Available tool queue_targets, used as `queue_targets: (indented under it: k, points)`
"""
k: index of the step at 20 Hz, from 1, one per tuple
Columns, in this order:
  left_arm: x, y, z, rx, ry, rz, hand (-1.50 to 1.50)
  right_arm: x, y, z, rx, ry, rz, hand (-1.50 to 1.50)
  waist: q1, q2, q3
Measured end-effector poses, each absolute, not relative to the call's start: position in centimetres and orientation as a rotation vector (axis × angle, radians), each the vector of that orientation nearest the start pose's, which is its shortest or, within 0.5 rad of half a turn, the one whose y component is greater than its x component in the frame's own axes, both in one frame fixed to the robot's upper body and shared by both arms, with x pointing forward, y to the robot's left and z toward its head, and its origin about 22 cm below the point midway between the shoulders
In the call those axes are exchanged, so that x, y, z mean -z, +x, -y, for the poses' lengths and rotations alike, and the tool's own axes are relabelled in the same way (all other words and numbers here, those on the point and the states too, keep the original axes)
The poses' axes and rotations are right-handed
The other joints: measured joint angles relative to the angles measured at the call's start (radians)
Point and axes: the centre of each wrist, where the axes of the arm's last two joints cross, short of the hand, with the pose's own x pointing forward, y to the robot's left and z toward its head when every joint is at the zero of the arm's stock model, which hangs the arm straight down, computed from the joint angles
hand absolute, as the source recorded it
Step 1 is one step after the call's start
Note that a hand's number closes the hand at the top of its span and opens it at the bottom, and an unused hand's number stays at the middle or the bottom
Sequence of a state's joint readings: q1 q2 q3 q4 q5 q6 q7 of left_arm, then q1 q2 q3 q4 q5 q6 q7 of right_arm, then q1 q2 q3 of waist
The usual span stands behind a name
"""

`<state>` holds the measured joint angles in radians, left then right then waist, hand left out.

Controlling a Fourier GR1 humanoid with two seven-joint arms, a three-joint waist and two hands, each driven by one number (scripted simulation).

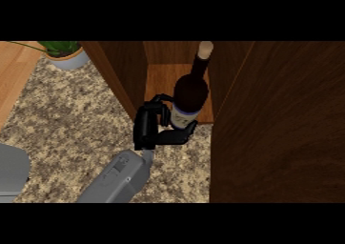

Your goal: Pick up the wine, place it into the cabinet and close the cabinet

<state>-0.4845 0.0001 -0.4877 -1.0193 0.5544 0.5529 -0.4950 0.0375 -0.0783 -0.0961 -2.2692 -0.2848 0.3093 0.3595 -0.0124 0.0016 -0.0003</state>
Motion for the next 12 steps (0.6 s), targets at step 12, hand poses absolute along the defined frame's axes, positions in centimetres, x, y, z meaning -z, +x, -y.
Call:
queue_targets:
  k: [12]
  points:
    - [4.7, 32.2, -9.7, -0.256, -0.186, 1.698, 1.50, -14.5, 17.5, 25.8, -0.257, 0.261, 1.893, -1.50, -0.004, 0.001, 0.000]
